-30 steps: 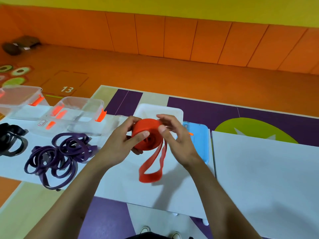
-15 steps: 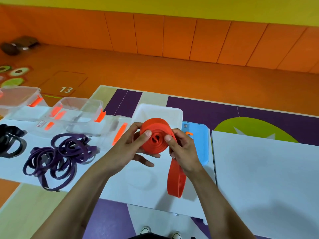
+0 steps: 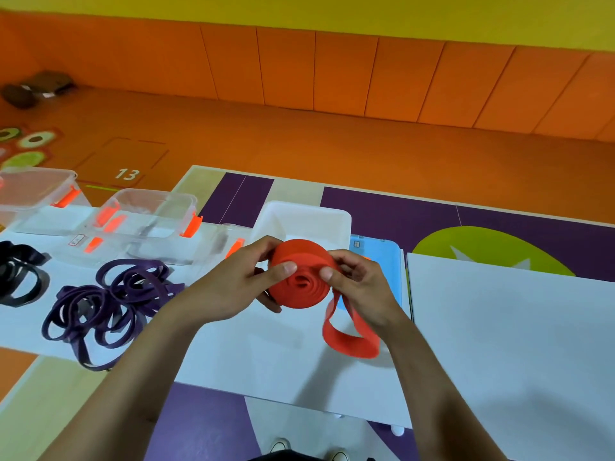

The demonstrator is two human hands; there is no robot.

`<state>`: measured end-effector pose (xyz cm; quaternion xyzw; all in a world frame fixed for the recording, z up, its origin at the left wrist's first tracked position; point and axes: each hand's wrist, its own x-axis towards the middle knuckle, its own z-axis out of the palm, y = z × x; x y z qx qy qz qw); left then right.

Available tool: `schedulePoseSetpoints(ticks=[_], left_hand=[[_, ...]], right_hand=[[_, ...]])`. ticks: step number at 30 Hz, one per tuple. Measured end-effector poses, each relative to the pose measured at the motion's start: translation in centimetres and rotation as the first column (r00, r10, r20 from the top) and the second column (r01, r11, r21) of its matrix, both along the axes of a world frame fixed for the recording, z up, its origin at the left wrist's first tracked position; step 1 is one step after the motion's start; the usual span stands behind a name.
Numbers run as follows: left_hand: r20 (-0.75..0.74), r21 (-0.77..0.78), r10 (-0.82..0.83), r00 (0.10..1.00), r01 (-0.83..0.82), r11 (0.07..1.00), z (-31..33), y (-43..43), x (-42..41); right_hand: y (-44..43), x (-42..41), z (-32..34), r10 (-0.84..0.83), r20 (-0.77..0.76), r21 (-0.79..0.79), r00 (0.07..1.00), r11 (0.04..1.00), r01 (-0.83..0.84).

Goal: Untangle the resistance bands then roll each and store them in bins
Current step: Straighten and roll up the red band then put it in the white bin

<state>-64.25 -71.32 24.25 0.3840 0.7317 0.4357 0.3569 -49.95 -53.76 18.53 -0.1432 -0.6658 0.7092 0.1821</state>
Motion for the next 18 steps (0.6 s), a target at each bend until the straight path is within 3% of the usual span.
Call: schedulePoseSetpoints(ticks=[3,7,11,14,18], left_hand=[[0.049,0.058,0.071,0.996,-0.074,0.996,-0.3,0.4,0.8],[0.225,0.171,0.15,0.963,-0.19,0.967,-0.6,0.8,1.3],[0.318,0.144,0.127,0.94,-0.18,0.973,-0.6,1.4,1.7],[0.207,0.026,0.111,0.972,-0.119,0.993,-0.3,1.0,0.7],[-0.029,-0.072,0.089,0.996,-0.091,0.993,0.4,0.5,-0.4]], right_hand=[[0.4,0.0,-0.5,-0.014,0.009,-0.045,1.0,0.999,0.015],[-0.2,-1.0,-0.7,-0.061,0.009,-0.059,0.998,0.996,0.062],[-0.9,-1.4,-0.7,-0.155,0.027,-0.1,0.988,0.983,0.157],[-0.6,-1.2,-0.4,-0.158,0.052,0.052,0.986,0.986,0.155],[-0.1,-0.8,0.3,-0.055,0.073,0.099,0.996,0.994,0.047]])
